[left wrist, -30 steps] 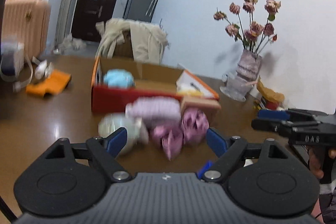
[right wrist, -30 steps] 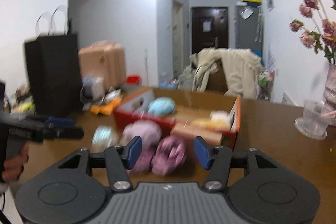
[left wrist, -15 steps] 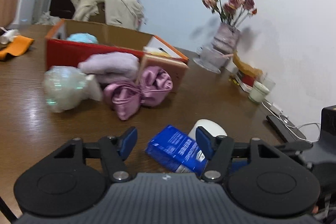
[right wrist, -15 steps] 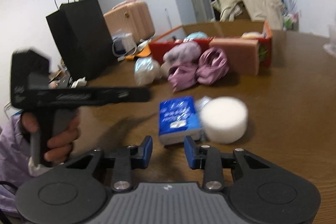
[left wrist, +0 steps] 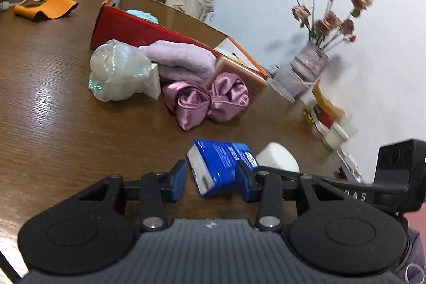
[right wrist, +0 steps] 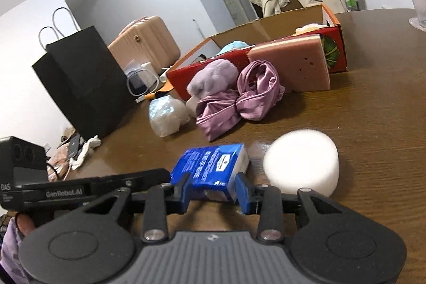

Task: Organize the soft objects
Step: 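Grasp the blue tissue pack with the right gripper and lift it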

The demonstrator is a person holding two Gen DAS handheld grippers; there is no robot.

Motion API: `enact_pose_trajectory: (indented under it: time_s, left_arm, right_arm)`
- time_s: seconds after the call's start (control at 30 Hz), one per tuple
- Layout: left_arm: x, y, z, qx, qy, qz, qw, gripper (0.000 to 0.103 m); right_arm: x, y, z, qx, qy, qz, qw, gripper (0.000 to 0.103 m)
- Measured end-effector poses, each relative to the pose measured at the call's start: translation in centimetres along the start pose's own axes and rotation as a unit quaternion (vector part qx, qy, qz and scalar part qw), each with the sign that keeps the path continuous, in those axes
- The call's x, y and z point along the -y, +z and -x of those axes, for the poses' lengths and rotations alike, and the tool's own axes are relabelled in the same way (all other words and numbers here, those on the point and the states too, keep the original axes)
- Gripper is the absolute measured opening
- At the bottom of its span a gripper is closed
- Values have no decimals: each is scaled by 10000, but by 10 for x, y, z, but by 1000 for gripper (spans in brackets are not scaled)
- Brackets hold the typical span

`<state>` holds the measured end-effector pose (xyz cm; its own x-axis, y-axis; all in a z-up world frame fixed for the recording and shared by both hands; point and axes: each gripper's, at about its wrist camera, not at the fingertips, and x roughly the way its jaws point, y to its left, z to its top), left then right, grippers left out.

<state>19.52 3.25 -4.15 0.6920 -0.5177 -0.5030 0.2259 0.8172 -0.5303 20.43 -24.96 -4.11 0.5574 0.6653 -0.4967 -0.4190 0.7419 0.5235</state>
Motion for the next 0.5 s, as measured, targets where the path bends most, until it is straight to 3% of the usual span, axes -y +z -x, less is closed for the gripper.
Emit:
enact_pose_trajectory:
  time_s: [0.17,0.3,0.37,0.5]
  left_arm:
    - [-1,5,-16,-160,-100,174,9997,40]
    - [5,8,-16,16,-1,112,9999,31]
    - [12,21,-12,219,-23,34,9998,31]
    - [28,84,-10,714,-26,-256,9971,31]
  right_arm:
    - [0,6,-9,-24,-67,-57,10000,33]
    - [-1,12,-13,-40,-241,-79,9997,25]
    - [-9,24,-8,124,-235,85,9996,25]
    - [-22,82,-5,681,-120,538,9962,25]
